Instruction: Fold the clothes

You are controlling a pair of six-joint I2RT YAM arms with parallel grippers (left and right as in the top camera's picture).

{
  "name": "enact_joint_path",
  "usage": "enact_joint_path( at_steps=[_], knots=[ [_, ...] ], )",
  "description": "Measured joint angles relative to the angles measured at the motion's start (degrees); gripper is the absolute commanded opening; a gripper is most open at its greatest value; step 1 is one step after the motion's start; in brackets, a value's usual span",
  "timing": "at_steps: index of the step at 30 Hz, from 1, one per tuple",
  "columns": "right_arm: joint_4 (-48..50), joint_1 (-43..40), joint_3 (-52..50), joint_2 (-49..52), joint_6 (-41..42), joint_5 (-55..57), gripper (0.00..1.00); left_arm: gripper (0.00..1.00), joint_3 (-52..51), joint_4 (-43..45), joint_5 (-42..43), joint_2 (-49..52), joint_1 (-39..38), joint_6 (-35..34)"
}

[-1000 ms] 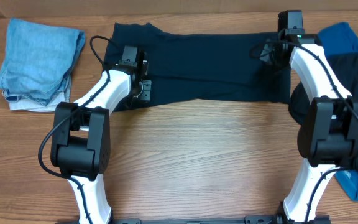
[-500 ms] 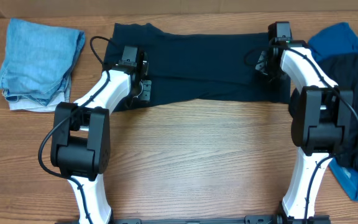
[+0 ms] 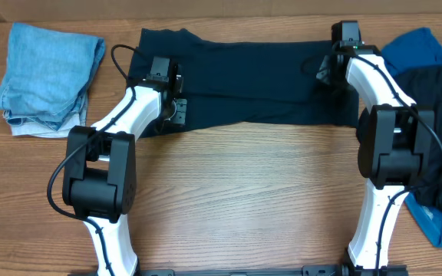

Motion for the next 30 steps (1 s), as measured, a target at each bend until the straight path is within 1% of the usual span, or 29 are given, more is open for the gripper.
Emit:
enact_joint_path(
  at_steps=[6,7,9,10,11,12,16,18,19,20,21,22,23,25,26,28,30],
  knots=[
    [2.16,0.0,0.61,0.02,1.31,3.34,0.04,0.37,0.0,0.0,0.0,0.0,0.0,0.0],
    [2.97,0.0,0.61,0.02,1.49,3.67,0.12,0.37,0.0,0.0,0.0,0.0,0.0,0.0],
    [3.8,0.0,0.61,0.02,1.68,4.22,0.21,0.37,0.0,0.0,0.0,0.0,0.0,0.0],
    [4.26,0.0,0.63,0.04,1.97,4.35,0.36,0.37,0.0,0.0,0.0,-0.02,0.0,0.0],
    [4.28,0.0,0.63,0.04,2.01,4.37,0.54,0.37,0.0,0.02,0.0,0.0,0.0,0.0],
    [4.7,0.0,0.63,0.04,2.01,4.5,0.62,0.37,0.0,0.24,-0.02,0.0,0.0,0.0],
    [6.01,-0.13,0.74,0.04,0.87,4.7,0.68,0.38,0.22,0.24,-0.46,0.0,0.0,0.0],
    [3.52,-0.15,1.62,0.04,-0.83,4.63,0.68,0.39,1.84,-2.08,-2.08,0.39,0.04,0.13],
    [1.77,-0.15,2.38,0.0,-1.62,4.55,0.65,0.4,3.63,-4.48,-3.06,0.85,0.13,0.17],
    [-0.13,-0.15,2.93,-0.37,-2.43,4.48,0.58,0.42,6.34,-7.13,-3.69,1.4,0.15,0.17],
    [-2.43,-0.13,3.15,-1.18,-2.91,4.13,0.4,0.43,9.84,-9.55,-4.17,1.75,0.15,0.17],
    [-4.2,-0.13,3.3,-1.88,-3.15,3.56,0.16,0.43,12.7,-11.17,-4.46,1.75,0.15,0.15],
    [-6.75,-0.15,3.43,-3.13,-3.63,2.38,0.04,0.42,14.84,-12.04,-4.66,1.75,0.15,0.09],
    [-10.54,-0.15,3.63,-5.09,-3.78,-0.42,0.04,0.36,18.08,-13.0,-4.96,1.75,0.17,-0.28],
    [-11.58,-0.22,3.63,-5.79,-3.93,-2.16,0.04,0.29,18.14,-13.09,-5.01,1.73,0.28,-0.55],
    [-11.89,-0.35,3.61,-6.08,-4.07,-4.46,0.04,0.19,17.0,-11.65,-5.16,1.73,0.72,-1.16],
    [-11.58,-0.5,2.62,-6.08,-4.09,-6.01,0.04,0.16,13.57,-6.05,-5.18,2.01,1.81,-1.57]
  ],
)
